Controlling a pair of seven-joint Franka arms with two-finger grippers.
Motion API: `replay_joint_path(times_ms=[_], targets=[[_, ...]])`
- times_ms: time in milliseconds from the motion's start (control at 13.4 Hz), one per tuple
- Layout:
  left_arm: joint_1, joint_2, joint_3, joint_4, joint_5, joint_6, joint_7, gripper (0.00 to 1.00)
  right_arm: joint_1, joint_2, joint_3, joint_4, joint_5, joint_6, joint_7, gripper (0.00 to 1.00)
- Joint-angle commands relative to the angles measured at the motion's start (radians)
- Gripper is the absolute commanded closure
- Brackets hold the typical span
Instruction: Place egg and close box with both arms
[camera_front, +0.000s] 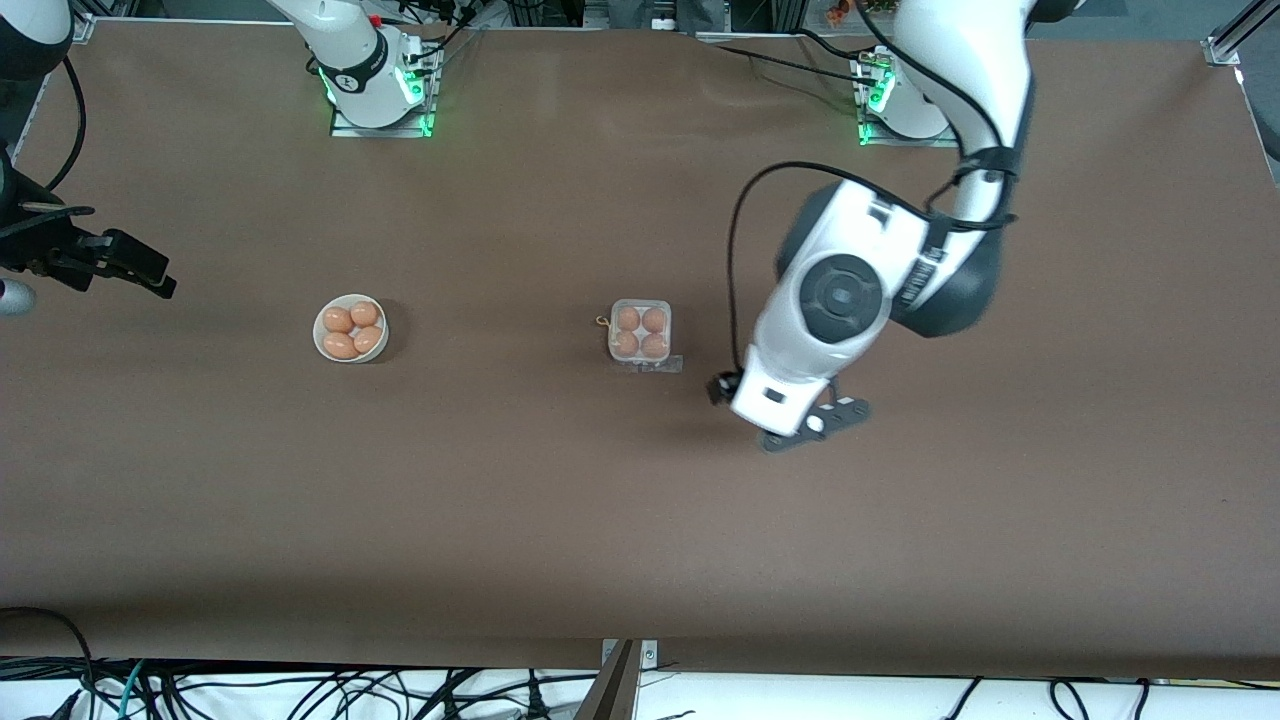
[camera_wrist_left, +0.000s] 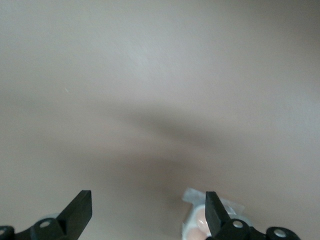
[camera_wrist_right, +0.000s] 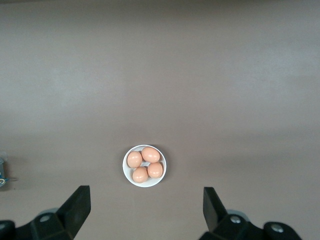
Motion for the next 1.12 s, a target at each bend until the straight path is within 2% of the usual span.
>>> replay_joint_path(times_ms=[0, 224, 373, 523, 672, 896, 1046], targets=[[0.055, -0.025, 0.008, 0.005, 0.024, -0.05, 0.073, 0.0, -0.005, -0.011, 0.008, -0.013, 0.002, 0.014, 0.003, 0.0], [0.094, -0.046, 0.092, 0.005, 0.024, -0.081, 0.204, 0.0, -0.005, -0.01, 0.008, -0.013, 0.017, 0.027, 0.003, 0.0], [0.124, -0.089, 0.116, -0.002, 0.024, -0.089, 0.286, 0.0, -0.005, -0.01, 0.008, -0.013, 0.015, 0.025, 0.003, 0.0], [0.192, -0.141, 0.108, -0.018, 0.028, -0.093, 0.378, 0.0, -0.005, -0.01, 0.008, -0.013, 0.015, 0.022, 0.002, 0.0], [0.224, -0.21, 0.108, -0.074, 0.043, -0.093, 0.454, 0.0, -0.006, -0.01, 0.008, -0.013, 0.015, 0.022, 0.003, 0.0], [0.249, -0.328, 0.099, -0.186, 0.131, -0.095, 0.562, 0.0, -0.006, -0.01, 0.007, -0.013, 0.015, 0.017, 0.003, 0.0], [0.33, -0.388, 0.038, -0.232, 0.163, -0.104, 0.616, 0.0, -0.006, -0.01, 0.007, -0.013, 0.015, 0.017, 0.003, 0.0]])
